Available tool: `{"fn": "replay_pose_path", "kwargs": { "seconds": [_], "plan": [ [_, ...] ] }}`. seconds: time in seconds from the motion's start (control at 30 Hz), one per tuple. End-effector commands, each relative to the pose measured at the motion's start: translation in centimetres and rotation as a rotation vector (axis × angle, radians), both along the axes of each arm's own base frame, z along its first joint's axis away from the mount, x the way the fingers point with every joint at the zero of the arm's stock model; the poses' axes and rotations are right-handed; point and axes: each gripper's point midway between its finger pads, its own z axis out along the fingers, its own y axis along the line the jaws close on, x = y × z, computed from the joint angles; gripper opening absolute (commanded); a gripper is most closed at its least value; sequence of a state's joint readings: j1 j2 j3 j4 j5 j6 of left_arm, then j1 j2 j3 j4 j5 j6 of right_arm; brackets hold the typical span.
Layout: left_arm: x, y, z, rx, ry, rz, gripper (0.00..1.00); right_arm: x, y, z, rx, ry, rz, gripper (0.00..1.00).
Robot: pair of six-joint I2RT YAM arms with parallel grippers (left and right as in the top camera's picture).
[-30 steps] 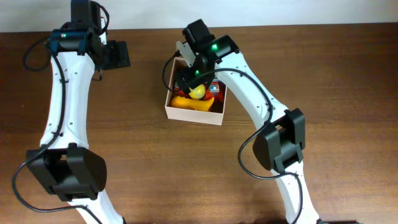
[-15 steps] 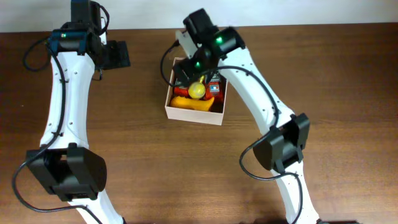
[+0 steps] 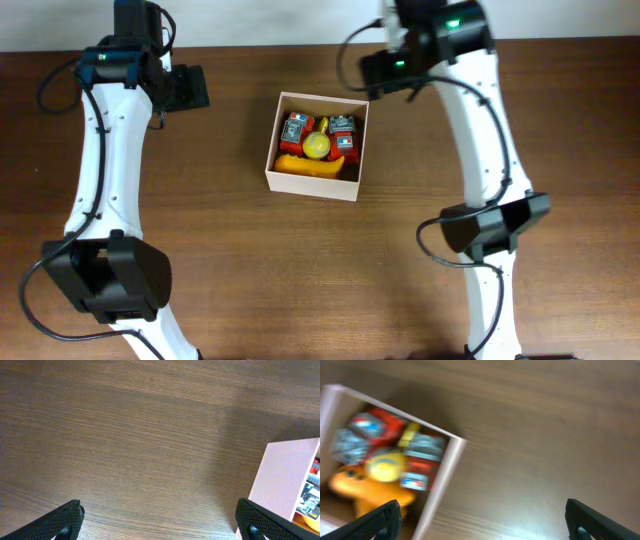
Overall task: Pack container
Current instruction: 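Raise the right gripper away from the box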
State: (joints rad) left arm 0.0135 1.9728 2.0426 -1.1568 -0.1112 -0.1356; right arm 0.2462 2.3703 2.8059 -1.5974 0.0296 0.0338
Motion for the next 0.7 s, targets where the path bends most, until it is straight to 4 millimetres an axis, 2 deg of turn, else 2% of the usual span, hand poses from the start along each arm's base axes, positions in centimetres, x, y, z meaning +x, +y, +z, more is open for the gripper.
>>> {"fn": "replay_pose_path", "kwargs": {
  "seconds": [0.0, 0.1, 0.17, 0.27, 0.4, 0.67],
  "plan": [
    [-0.1, 0.1, 1.9, -0.006, -0.046, 0.009, 0.99, 0.0, -5.0, 1.4, -0.04, -0.023, -0.198, 0.99],
    [-0.1, 0.1, 1.9, -0.006, -0.046, 0.009, 0.99, -0.4, -8.4, 1.2, -0.074, -0.005, -0.31, 0.99],
    [0.6, 0.1, 2.3, -0.006, -0.078, 0.009, 0.99, -0.7, -10.8, 1.1, -0.083, 0.011, -0.393, 0.99],
    [0.8, 0.1, 2.4, -0.005, -0.086, 0.008, 0.99, -1.1, -12.6, 0.9, -0.074, 0.028, -0.447, 0.99],
    [0.8, 0.1, 2.3, -0.006, -0.086, 0.008, 0.99, -1.1, -13.3, 0.8, -0.049, 0.038, -0.461, 0.99],
    [1.1, -0.1, 2.4, -0.013, -0.096, 0.005, 0.99, -1.1, -13.3, 0.7, -0.052, 0.041, -0.454, 0.99]
  ]
}}
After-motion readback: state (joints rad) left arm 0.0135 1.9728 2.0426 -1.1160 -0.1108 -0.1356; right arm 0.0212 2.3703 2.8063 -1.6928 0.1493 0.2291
